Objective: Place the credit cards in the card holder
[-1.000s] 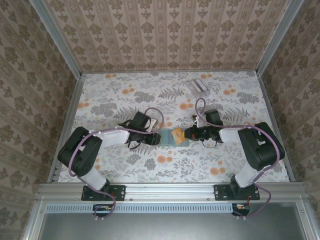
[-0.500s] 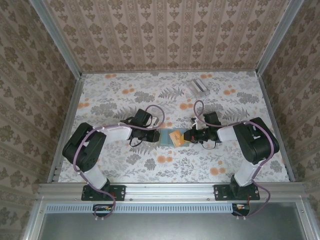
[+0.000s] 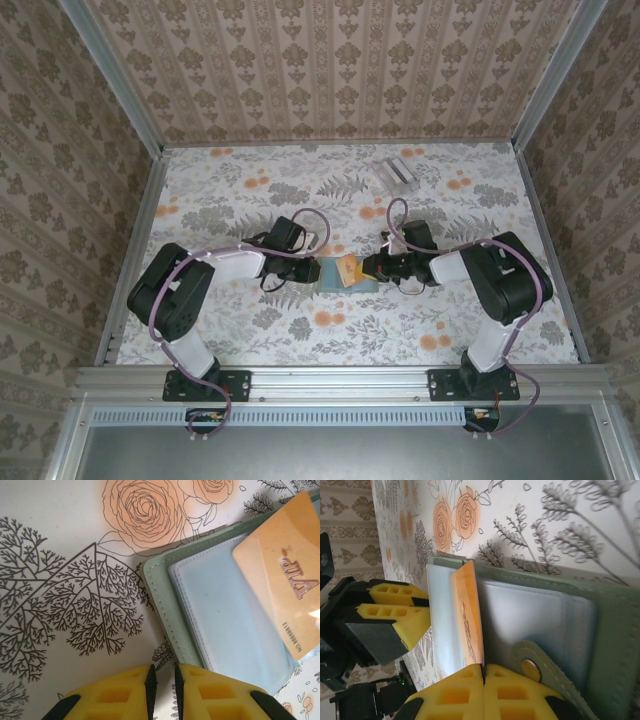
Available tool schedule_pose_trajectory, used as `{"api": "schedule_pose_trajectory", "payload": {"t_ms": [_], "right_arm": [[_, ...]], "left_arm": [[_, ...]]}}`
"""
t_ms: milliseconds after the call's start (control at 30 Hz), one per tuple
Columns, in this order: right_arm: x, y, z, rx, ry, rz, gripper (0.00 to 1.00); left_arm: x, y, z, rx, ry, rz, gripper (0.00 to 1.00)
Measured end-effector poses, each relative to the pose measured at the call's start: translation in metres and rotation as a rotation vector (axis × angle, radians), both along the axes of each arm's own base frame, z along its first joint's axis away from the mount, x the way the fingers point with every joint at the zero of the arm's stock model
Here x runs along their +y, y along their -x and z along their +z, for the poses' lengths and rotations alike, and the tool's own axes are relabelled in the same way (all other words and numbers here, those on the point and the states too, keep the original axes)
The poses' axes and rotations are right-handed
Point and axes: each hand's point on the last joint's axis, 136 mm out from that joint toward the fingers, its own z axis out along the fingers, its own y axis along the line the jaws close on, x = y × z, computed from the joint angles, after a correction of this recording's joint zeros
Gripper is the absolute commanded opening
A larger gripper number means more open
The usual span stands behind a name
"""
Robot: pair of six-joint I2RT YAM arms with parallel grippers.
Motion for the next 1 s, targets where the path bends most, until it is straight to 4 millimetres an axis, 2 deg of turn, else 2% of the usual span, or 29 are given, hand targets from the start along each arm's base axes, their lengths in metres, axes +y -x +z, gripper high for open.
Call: {"api": "schedule_pose_trajectory", "payload": {"t_ms": [300, 500, 800, 1000], "right_arm": [[0.014, -0.015, -0.001, -0.007, -0.048, -0.082, 0.0], [0.022, -0.019, 0.0, -0.006, -0.062, -0.129, 0.01], [0.024, -0.018, 0.004, -0.01, -0.058, -0.143, 0.22], [0.018, -0.008, 0.003, -0.023, 0.037, -0.116, 0.21]], "left_arm": [[-0.001, 0.0, 0.0, 0.015, 0.011, 0.023, 0.23], [-0.002, 0.0, 0.0, 0.023, 0.018, 0.033, 0.22], [-0.001, -0.001, 0.0, 0.028, 0.018, 0.041, 0.22], [-0.002, -0.001, 0.0, 0.026, 0.021, 0.041, 0.22]]}}
